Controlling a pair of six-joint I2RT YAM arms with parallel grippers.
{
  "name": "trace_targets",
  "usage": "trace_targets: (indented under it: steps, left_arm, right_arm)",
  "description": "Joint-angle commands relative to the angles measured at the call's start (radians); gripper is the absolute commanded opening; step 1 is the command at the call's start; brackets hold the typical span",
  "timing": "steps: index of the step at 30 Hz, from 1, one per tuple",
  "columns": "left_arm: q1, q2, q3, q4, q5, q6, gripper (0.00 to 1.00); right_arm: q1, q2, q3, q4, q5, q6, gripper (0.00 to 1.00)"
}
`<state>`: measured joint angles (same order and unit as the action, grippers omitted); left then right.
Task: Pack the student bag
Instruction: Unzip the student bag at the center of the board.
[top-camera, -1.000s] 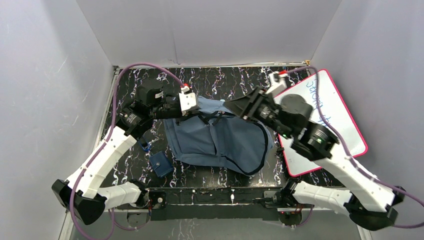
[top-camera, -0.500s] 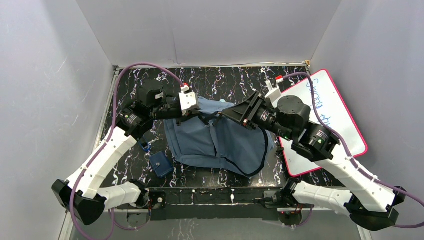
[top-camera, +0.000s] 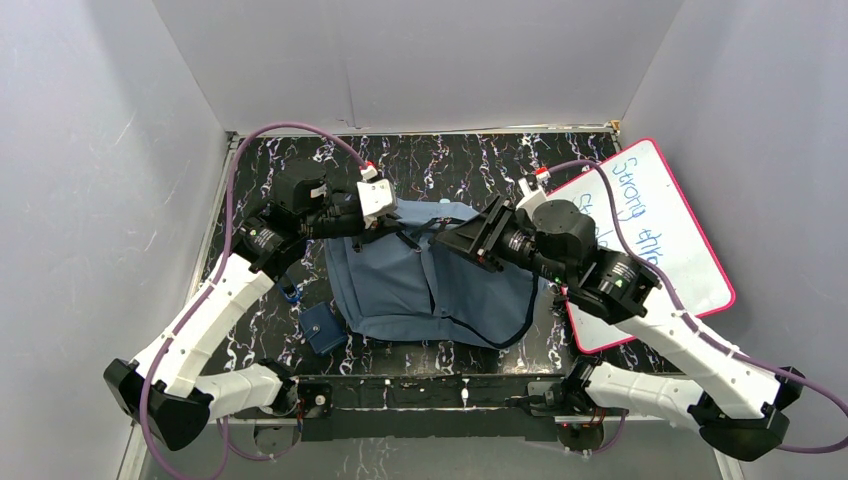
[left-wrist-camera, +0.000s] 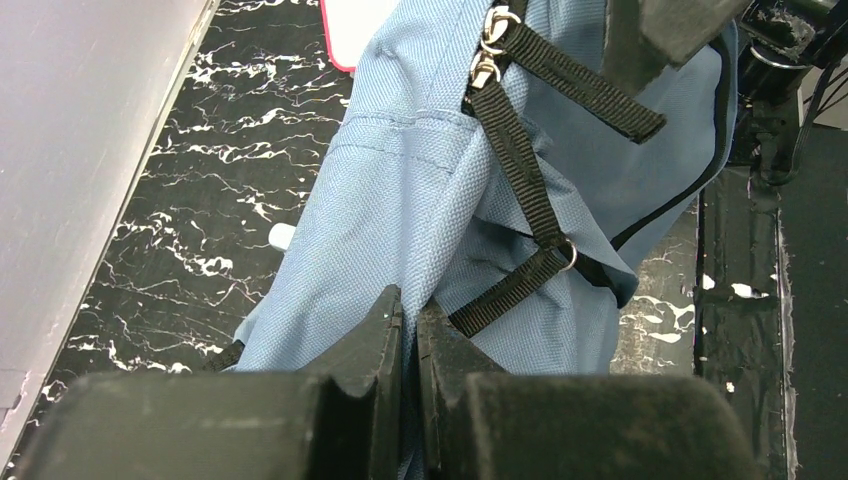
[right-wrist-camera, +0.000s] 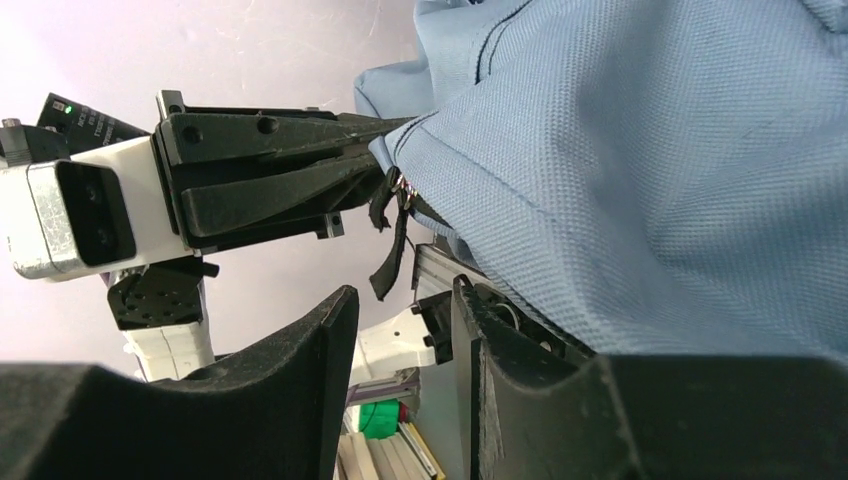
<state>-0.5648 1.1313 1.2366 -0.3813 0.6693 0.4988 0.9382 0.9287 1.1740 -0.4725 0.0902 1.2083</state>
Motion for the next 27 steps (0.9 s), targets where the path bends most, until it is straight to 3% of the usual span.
trace_targets:
  steps: [1,12,18,23,27]
  left_arm:
    - [-0.001,-0.044,0.031,0.093,0.062,-0.019,0.00]
    - [-0.004,-0.060,0.021,0.097,0.107,-0.006,0.00]
    - [-0.004,-0.070,0.015,0.101,0.118,0.000,0.00]
    - [-0.004,-0.083,0.002,0.109,0.126,-0.001,0.00]
    - [-0.005,-0.089,-0.003,0.121,0.122,-0.008,0.00]
  right_arm:
    - [0.004,0.012,-0.023,0.135,0.010,0.031,0.48]
    - [0.004,0.023,-0.037,0.189,0.047,0.036,0.47]
    - [0.004,0.036,-0.047,0.192,0.064,0.042,0.41]
    - [0.005,0.033,-0.051,0.194,0.083,0.042,0.26]
    - [0.005,0.017,-0.049,0.201,0.094,0.019,0.08]
